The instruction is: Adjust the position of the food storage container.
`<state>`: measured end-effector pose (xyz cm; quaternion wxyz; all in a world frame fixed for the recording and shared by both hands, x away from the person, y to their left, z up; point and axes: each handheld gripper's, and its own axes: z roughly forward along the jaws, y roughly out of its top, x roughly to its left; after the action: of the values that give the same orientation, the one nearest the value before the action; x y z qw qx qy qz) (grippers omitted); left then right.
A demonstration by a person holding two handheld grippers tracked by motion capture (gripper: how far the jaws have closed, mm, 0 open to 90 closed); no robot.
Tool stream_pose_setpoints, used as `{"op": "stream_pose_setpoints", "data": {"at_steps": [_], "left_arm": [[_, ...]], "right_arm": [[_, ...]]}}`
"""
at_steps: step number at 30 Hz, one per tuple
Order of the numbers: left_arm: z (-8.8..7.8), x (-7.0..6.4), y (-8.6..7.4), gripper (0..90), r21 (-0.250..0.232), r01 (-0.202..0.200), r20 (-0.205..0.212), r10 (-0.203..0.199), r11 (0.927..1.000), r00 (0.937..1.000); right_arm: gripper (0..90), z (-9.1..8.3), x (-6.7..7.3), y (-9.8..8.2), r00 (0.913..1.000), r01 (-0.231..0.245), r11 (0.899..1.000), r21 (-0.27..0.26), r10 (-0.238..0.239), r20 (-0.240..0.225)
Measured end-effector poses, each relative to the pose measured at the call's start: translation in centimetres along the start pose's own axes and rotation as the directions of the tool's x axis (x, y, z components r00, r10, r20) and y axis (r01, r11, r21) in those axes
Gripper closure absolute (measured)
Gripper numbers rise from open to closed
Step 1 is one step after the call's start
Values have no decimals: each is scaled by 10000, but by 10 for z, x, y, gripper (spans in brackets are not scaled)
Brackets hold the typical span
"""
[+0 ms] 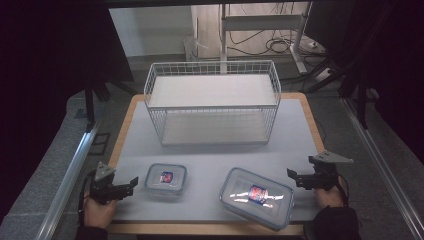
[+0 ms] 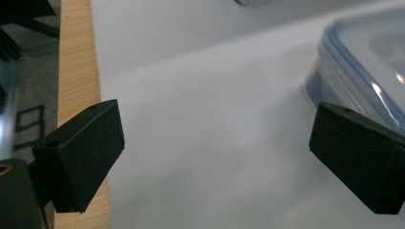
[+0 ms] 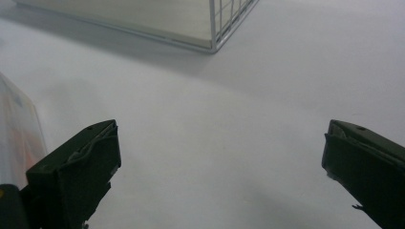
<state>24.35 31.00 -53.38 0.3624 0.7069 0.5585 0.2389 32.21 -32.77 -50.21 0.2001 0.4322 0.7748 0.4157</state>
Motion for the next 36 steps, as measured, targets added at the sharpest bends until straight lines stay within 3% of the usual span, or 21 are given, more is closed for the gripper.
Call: {"op": "stream_pose_setpoints", "data": {"at_steps": [2,7,13,18,22,24,27,33,36], "left_arm": [[1,1,0,48,31,77,80,-77,10000,9999],[4,-4,1,48,268,-233,122,230,9994,9997],[3,-1,2,49,190,121,326,-127,9997,9994],[1,-2,4,41,253,158,290,-166,9996,9994],[-7,-4,9,61,10,284,311,-284,9996,9991],[-13,-8,13,118,-175,191,271,-187,9997,9995],[-23,-18,21,243,-649,78,789,-27,9979,9969],[-30,-44,36,597,-1094,66,2056,161,9940,9785],[-25,-62,42,754,-957,29,2415,204,9954,9702]], "right_arm": [[0,1,0,0,10000,5,10000,24,-5,-74],[0,-2,-1,0,9996,-282,9995,-122,281,-63],[0,0,1,-1,9991,-406,9992,70,407,-108],[0,2,3,0,9987,-505,9987,74,506,-86],[0,2,2,0,9981,-606,9981,77,605,59],[0,3,3,-1,9978,-661,9977,166,660,93],[0,6,3,-1,9982,-590,9976,352,586,104],[0,6,4,0,9983,-586,9978,297,584,59],[0,6,4,-1,9981,-610,9977,293,609,53]]}}
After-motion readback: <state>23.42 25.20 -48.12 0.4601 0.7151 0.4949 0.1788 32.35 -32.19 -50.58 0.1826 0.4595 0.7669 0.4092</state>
